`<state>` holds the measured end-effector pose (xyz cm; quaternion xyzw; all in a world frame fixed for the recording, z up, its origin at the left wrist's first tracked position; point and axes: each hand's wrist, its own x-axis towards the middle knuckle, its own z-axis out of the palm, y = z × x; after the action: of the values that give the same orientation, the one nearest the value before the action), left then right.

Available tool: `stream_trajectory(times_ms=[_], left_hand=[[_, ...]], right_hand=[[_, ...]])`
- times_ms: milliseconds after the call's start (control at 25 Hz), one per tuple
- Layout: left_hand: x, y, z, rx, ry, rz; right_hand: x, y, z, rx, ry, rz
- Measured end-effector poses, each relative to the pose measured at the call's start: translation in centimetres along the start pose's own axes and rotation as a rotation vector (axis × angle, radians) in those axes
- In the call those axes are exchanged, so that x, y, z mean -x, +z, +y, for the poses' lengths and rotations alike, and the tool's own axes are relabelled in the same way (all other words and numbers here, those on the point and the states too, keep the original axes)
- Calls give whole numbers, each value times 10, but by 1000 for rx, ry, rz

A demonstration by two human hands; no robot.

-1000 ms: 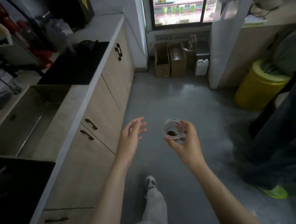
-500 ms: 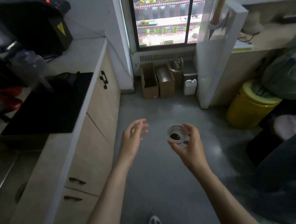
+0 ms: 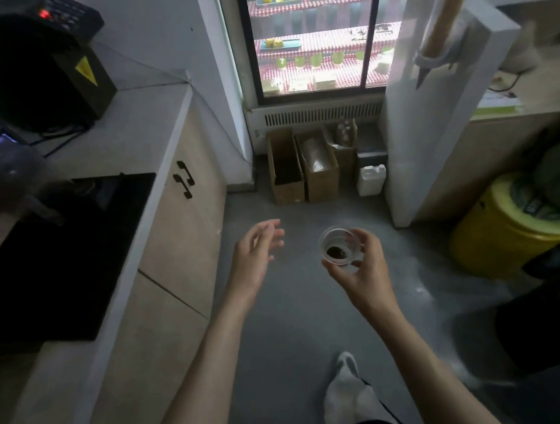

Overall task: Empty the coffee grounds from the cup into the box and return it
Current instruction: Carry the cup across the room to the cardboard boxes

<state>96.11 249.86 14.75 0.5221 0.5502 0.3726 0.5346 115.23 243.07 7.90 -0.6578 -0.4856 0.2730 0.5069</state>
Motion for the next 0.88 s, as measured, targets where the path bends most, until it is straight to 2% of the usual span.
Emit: stream_trajectory(times_ms=[240, 480, 880], left_hand=[[-113, 40, 35, -2, -21, 103], [-188, 61, 43, -12, -54, 134], [-350, 62, 55, 46, -60, 62]], right_hand=[[-138, -12, 17, -20, -18, -73], [-227, -9, 27, -43, -10, -97], [-359, 41, 42, 42, 31, -93]])
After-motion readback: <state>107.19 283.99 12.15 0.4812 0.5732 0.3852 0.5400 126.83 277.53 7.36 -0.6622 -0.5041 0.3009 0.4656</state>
